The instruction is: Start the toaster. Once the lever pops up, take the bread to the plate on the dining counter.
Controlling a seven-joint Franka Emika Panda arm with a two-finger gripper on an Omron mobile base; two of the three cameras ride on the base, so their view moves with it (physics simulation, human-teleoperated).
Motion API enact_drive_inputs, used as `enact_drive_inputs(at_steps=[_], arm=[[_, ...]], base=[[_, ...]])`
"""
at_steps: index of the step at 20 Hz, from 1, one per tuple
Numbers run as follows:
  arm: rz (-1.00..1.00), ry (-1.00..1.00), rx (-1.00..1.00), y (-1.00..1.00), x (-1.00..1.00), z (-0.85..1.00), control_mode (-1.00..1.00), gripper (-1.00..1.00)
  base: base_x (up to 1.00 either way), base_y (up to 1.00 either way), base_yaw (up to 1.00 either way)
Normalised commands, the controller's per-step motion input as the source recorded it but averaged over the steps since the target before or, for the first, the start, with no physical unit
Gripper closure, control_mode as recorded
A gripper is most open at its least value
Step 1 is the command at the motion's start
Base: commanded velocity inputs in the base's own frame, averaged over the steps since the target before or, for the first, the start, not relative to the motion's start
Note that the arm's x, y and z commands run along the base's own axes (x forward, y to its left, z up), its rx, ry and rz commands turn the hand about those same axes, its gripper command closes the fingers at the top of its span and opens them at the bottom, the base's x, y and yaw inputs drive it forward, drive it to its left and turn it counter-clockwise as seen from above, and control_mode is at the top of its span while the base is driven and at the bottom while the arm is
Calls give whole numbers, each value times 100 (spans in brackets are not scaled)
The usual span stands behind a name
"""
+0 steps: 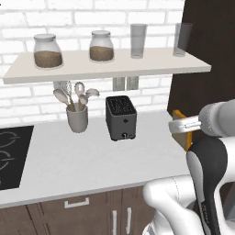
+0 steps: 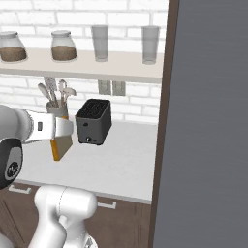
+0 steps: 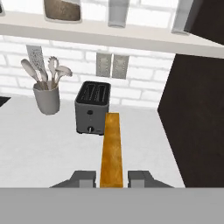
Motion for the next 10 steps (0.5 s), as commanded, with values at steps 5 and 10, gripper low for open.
enact_drive_inputs(at_steps=[5, 10], arm=[[0, 0, 0, 1, -11, 0, 100, 100], [0, 0, 0, 0, 0, 0, 100, 100]], base=[[-9, 2, 0], [-64, 27, 2]])
